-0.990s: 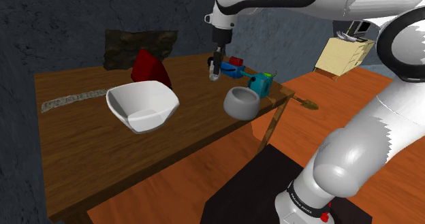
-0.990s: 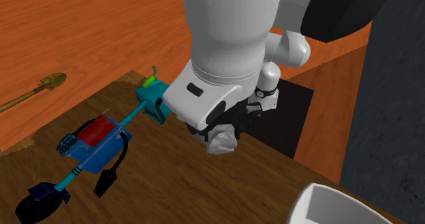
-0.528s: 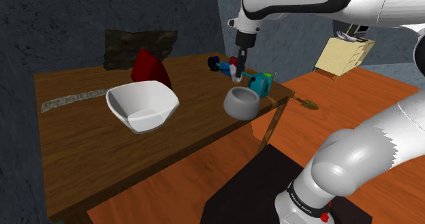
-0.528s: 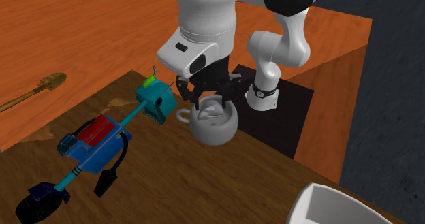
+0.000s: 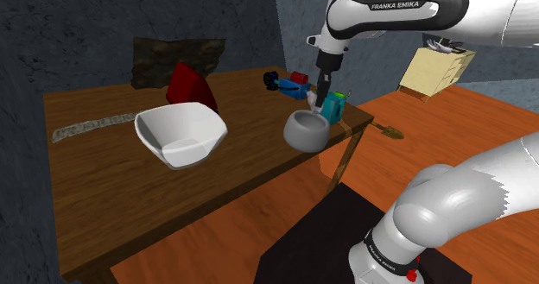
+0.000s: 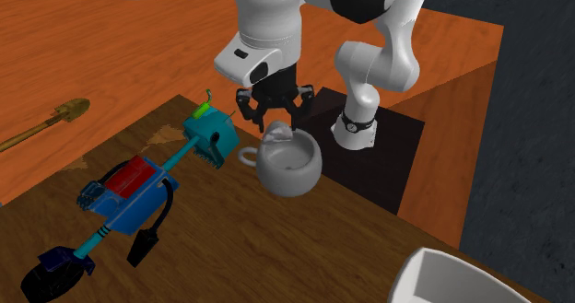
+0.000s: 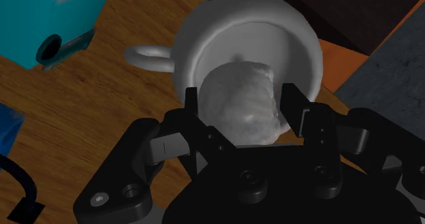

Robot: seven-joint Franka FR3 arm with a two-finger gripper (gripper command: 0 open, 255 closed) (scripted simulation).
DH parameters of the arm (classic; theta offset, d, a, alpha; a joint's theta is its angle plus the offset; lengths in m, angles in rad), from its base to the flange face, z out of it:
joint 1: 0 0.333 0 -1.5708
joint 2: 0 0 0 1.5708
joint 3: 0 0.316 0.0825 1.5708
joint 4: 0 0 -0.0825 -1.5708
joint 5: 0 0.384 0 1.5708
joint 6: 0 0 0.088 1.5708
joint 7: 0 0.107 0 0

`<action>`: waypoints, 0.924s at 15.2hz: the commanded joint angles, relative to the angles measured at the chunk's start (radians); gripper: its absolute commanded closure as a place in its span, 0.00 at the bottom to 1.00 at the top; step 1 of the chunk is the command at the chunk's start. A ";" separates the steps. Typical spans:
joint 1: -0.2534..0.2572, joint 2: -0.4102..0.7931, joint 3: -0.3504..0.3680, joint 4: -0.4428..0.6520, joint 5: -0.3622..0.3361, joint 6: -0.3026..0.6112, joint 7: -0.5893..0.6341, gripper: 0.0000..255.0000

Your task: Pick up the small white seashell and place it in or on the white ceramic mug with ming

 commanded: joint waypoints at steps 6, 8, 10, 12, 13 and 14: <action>-0.002 0.005 -0.004 -0.089 -0.003 0.094 0.002 1.00; -0.002 0.008 -0.005 -0.110 -0.004 0.119 0.002 1.00; -0.002 0.008 -0.005 -0.110 -0.004 0.119 0.002 1.00; -0.002 0.008 -0.005 -0.110 -0.004 0.119 0.002 1.00; -0.002 0.008 -0.005 -0.110 -0.004 0.119 0.002 1.00; -0.002 0.008 -0.005 -0.110 -0.004 0.119 0.002 1.00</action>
